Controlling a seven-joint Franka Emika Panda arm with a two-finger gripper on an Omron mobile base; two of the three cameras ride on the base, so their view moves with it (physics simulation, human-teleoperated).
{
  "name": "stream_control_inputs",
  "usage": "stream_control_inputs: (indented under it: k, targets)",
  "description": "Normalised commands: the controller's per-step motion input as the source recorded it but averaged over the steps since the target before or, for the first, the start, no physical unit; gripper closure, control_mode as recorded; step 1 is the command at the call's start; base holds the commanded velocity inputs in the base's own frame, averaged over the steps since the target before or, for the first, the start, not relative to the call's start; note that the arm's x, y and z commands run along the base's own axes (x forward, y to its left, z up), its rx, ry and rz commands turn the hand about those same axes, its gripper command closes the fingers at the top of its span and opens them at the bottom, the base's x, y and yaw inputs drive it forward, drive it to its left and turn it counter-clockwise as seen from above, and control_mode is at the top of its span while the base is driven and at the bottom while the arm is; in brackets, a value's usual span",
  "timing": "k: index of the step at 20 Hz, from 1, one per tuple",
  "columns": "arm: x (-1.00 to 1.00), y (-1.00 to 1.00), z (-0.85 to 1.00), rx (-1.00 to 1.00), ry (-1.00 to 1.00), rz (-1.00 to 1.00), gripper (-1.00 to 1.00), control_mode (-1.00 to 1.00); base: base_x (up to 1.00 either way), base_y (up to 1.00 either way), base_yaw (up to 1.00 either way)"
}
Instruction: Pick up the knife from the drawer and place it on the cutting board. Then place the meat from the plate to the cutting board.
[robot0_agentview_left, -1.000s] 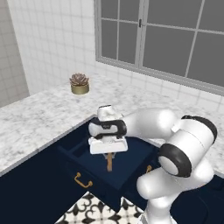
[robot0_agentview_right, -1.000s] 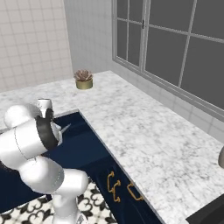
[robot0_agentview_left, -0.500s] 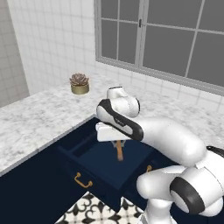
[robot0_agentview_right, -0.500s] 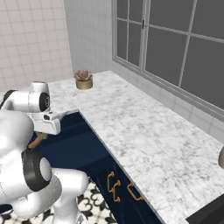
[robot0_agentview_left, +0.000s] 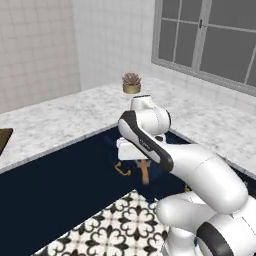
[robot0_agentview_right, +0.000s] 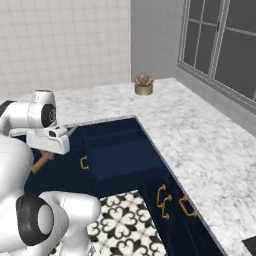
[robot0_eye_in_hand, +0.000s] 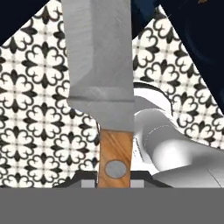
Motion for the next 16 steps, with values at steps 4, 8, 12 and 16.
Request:
stream_control_inputs:
  k: [4,8,12,16]
  targets:
    - [0.00,0.00,0.00,0.00,0.00,0.00,1.00,1.00,0.15,0.99,0.57]
    - [0.00,0.00,0.00,0.00,0.00,0.00,1.00,1.00,0.61,1.00,0.23]
    - [0.00,0.00,0.00,0.00,0.00,0.00,1.00,1.00,0.72,1.00,0.01]
    - [0.00,0.00,0.00,0.00,0.00,0.00,1.00,1.00,0.72,0.82,0.01]
